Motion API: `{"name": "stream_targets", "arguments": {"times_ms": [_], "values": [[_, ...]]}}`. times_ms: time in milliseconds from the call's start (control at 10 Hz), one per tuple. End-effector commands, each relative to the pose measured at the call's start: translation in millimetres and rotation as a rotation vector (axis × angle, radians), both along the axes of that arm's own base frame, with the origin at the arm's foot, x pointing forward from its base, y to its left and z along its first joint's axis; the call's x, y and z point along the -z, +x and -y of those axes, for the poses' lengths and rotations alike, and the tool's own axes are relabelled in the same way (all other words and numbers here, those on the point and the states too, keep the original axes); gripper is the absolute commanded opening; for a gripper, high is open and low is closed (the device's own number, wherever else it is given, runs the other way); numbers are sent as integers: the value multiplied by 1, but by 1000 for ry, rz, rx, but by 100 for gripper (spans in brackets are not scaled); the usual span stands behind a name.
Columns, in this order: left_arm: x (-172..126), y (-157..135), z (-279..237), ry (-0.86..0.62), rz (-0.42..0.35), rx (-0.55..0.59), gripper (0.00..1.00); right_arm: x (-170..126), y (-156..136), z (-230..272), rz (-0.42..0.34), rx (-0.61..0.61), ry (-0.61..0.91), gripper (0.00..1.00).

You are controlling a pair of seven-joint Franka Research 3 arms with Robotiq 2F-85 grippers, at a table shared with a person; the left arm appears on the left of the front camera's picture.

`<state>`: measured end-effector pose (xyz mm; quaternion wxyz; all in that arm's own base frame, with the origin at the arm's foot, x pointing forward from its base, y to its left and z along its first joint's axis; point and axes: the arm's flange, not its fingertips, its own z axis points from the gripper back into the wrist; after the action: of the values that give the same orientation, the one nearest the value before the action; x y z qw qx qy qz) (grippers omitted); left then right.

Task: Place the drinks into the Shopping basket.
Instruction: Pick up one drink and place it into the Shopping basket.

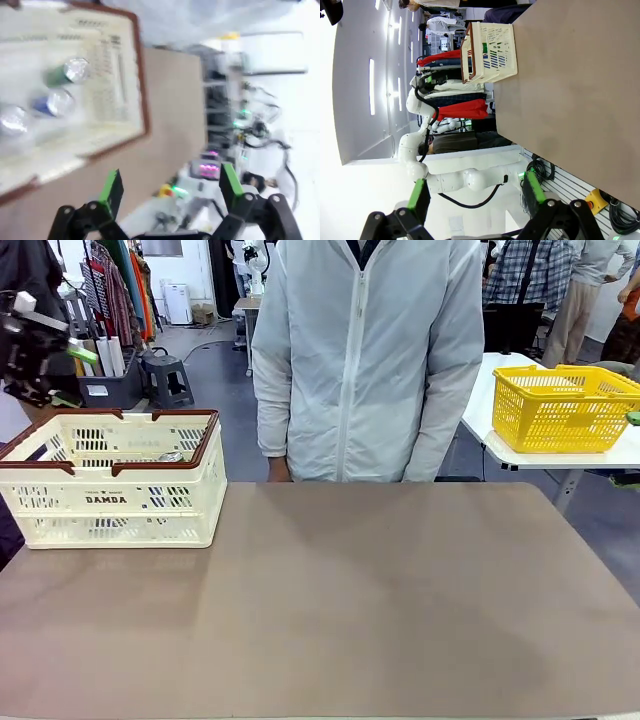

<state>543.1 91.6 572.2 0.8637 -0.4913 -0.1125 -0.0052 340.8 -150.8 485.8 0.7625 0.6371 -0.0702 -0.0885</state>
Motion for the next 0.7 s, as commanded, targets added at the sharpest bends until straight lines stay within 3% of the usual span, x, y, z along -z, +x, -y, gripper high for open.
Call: {"name": "stream_targets", "arguments": {"times_ms": [0,200,400,600], "values": [[20,-45,-42,-258,-139,111,100,-5,-1,0,-16,-7,0,100],[45,-106,-79,-399,-114,117,100,-5,-1,0,-16,-7,0,100],[75,-158,-84,-454,-69,103,100,-5,-1,0,-16,-7,0,100],[93,-158,-81,-444,-46,59,100,-5,-1,0,-16,-7,0,100]]}}
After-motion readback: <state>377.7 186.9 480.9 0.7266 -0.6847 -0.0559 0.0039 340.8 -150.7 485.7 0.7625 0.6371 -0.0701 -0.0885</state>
